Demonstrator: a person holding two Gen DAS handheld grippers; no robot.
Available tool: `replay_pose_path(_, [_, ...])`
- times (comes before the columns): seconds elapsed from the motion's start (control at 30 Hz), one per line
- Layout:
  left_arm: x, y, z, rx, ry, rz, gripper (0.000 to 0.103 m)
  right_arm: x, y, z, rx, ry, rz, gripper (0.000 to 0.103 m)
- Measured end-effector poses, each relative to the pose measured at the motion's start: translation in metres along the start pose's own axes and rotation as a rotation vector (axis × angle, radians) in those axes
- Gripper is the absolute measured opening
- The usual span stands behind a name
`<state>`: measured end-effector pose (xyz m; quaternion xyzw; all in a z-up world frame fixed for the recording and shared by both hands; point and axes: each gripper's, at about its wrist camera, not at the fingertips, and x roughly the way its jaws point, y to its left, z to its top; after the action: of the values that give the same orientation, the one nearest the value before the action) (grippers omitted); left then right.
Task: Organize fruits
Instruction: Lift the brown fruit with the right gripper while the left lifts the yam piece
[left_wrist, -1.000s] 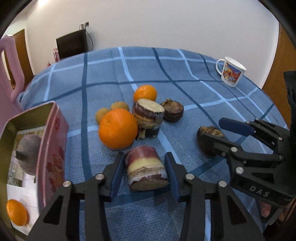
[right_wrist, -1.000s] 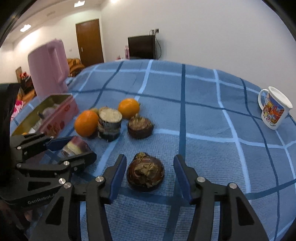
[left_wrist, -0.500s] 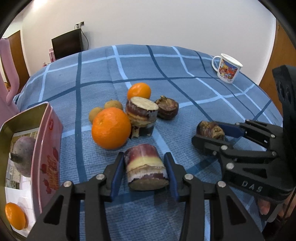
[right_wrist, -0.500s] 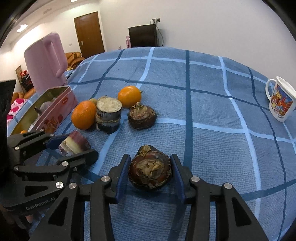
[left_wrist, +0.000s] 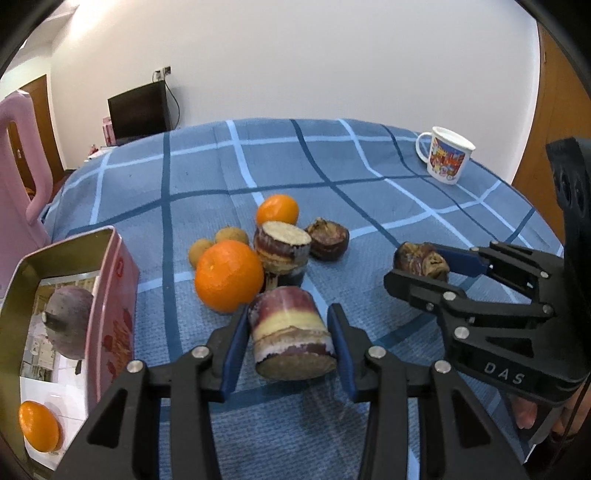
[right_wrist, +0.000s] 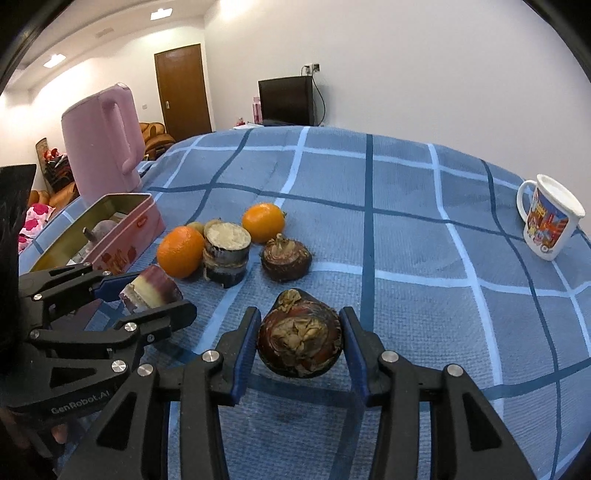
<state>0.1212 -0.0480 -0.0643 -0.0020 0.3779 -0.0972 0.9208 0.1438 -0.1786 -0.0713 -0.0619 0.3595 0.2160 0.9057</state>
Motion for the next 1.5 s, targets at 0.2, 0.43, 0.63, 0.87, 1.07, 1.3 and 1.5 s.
replay_pose_path(0.2, [-0.009,0.003,0.000,-0.015,-0.048,0.007,0.044,-0.008,0.003,-0.001,-0.015,-0.042,-0.009,0.046])
replay_pose_path(0.43, [-0.018,0.005,-0.001,-0.024,-0.094,0.020,0.044,-0.015,0.003,-0.001,-0.016,-0.081,-0.012,0.046])
replay_pose_path(0.63, [-0.024,0.004,-0.002,-0.019,-0.128,0.028,0.044,-0.021,0.003,-0.002,-0.019,-0.111,-0.017,0.046])
replay_pose_path(0.87, [-0.032,0.006,-0.005,-0.027,-0.169,0.034,0.044,-0.027,0.003,-0.004,-0.017,-0.143,-0.020,0.046])
replay_pose_path(1.07, [-0.035,0.005,-0.005,-0.028,-0.191,0.042,0.044,-0.032,0.002,-0.005,-0.018,-0.168,-0.019,0.046])
replay_pose_path(1.3, [-0.042,0.006,-0.006,-0.028,-0.222,0.047,0.044,-0.038,0.003,-0.007,-0.023,-0.201,-0.020,0.046])
replay_pose_path(1.5, [-0.046,0.006,-0.007,-0.032,-0.245,0.054,0.044,-0.043,0.005,-0.007,-0.032,-0.231,-0.021,0.046])
